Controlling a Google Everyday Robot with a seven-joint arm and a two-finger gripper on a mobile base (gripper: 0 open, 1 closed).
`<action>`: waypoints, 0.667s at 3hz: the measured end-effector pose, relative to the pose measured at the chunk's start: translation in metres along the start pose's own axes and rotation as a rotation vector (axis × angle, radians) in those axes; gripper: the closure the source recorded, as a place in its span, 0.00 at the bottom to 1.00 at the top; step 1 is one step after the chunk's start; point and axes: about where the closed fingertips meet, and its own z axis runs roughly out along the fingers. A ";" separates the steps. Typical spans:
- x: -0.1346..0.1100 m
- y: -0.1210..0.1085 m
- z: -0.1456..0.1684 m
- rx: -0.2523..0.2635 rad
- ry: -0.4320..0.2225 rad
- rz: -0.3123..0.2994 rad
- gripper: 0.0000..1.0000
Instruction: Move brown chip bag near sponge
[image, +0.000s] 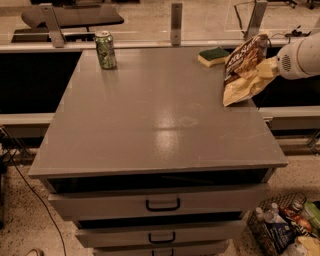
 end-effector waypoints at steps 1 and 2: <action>0.005 0.013 0.010 -0.040 -0.009 0.033 1.00; 0.010 0.028 0.016 -0.085 -0.020 0.068 1.00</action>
Offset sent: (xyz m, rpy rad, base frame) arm -0.0042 0.0384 -0.0301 0.1713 0.0206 0.0431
